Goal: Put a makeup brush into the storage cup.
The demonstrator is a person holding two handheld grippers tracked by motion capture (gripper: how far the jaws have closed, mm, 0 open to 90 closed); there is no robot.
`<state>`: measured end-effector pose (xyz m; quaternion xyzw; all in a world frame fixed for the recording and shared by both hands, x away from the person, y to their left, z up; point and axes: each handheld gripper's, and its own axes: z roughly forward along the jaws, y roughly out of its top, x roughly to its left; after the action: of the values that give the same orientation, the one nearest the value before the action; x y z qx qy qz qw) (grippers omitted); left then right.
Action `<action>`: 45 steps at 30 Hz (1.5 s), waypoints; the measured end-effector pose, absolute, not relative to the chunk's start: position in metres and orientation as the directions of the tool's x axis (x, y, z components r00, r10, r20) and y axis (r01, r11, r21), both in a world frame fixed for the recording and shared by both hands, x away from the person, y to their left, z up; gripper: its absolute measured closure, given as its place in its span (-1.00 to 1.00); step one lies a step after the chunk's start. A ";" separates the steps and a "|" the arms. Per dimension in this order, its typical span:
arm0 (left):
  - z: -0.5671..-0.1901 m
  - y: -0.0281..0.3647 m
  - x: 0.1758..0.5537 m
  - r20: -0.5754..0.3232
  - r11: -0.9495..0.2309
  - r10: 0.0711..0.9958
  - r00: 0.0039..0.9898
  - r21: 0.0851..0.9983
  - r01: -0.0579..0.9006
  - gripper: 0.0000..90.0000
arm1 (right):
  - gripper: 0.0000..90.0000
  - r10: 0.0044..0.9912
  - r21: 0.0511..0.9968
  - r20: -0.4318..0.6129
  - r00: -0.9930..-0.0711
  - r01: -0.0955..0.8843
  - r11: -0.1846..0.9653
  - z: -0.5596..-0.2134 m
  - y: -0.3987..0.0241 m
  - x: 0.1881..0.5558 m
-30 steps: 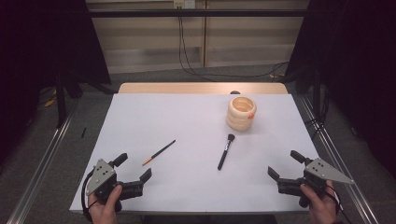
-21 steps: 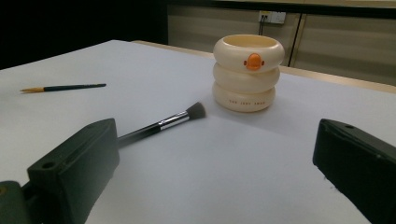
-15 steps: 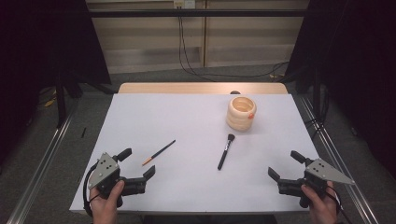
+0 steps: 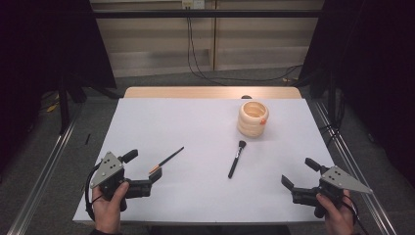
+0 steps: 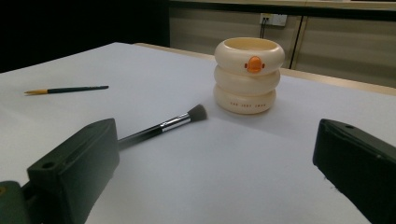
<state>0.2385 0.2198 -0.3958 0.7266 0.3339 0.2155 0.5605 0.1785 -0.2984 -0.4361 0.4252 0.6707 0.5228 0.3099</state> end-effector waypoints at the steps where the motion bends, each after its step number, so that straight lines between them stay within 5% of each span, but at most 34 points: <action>1: -0.392 0.220 0.242 -0.056 -0.152 0.724 0.687 0.959 0.239 -0.94 | -1.00 0.894 0.965 0.028 -0.447 0.245 0.092 -0.436 -0.298 0.178; 25: -0.373 0.192 0.284 -0.035 -0.217 0.636 0.771 0.951 0.221 -0.97 | -1.00 0.888 0.961 0.021 -0.459 0.254 0.109 -0.437 -0.298 0.177; 45: -0.380 0.183 0.326 -0.036 -0.312 0.652 0.758 0.898 0.311 -0.96 | -1.00 0.884 0.959 0.019 -0.466 0.259 0.116 -0.437 -0.296 0.178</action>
<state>0.3257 0.1826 -0.3801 0.7919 0.3039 0.1697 0.5017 0.1777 -0.2957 -0.4374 0.4186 0.6828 0.5167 0.3026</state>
